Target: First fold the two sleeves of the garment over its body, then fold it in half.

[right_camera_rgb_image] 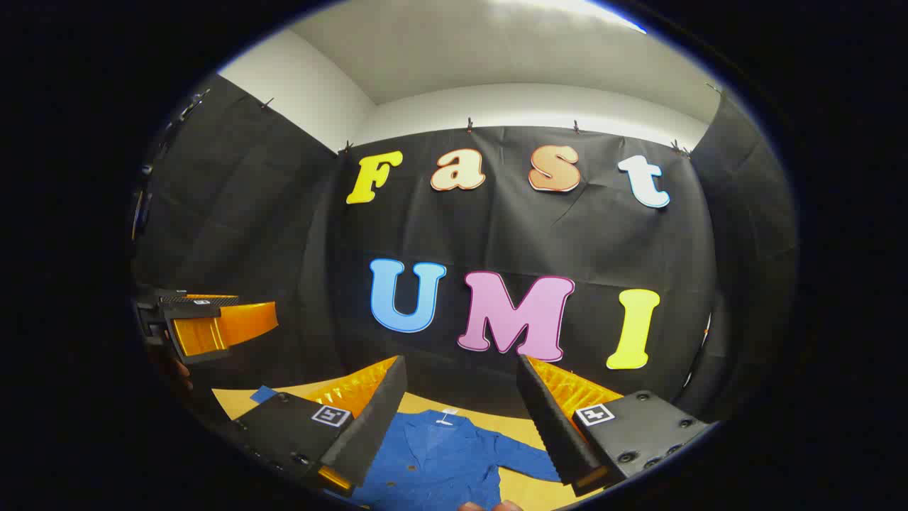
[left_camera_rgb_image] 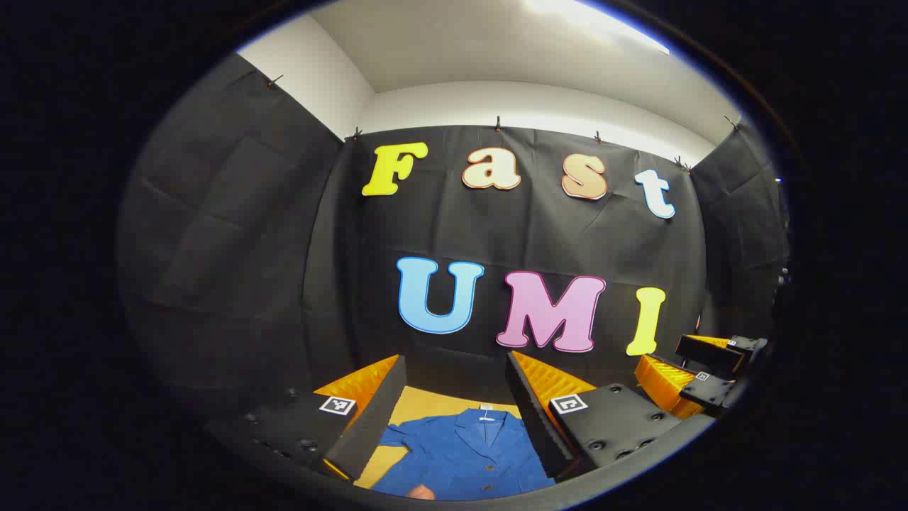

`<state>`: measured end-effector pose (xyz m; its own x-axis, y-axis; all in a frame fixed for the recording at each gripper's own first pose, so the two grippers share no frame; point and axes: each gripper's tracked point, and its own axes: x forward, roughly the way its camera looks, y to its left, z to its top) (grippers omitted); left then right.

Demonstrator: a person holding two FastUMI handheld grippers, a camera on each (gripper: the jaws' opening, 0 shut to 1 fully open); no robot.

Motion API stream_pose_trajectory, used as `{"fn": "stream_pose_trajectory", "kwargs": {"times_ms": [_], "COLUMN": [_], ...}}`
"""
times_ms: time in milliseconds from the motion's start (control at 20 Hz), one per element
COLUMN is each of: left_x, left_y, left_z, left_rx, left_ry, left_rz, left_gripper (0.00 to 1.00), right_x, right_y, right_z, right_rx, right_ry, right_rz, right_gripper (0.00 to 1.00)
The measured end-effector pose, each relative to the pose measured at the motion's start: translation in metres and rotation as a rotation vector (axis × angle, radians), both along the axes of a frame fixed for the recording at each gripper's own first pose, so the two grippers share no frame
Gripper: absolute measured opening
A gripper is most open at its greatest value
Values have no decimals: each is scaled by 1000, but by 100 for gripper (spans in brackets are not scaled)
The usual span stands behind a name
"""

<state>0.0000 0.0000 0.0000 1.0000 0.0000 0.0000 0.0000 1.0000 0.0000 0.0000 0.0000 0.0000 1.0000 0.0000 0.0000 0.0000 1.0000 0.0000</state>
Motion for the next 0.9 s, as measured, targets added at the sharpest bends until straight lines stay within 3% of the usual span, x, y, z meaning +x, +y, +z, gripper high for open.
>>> {"fn": "stream_pose_trajectory", "kwargs": {"times_ms": [250,450,900], "left_x": [2,3,4], "left_y": [-1,-17,-22], "left_z": [1,-6,-21], "left_rx": [37,14,0], "left_ry": [-10,6,17], "left_rz": [-16,-71,-99], "left_gripper": [80,82,82], "right_x": [-7,-11,-25], "right_y": [-10,-22,-48], "right_z": [-6,-6,-11], "right_rx": [0,13,-4], "right_ry": [28,34,55], "right_rz": [-50,-99,-181], "right_gripper": [90,91,90]}}
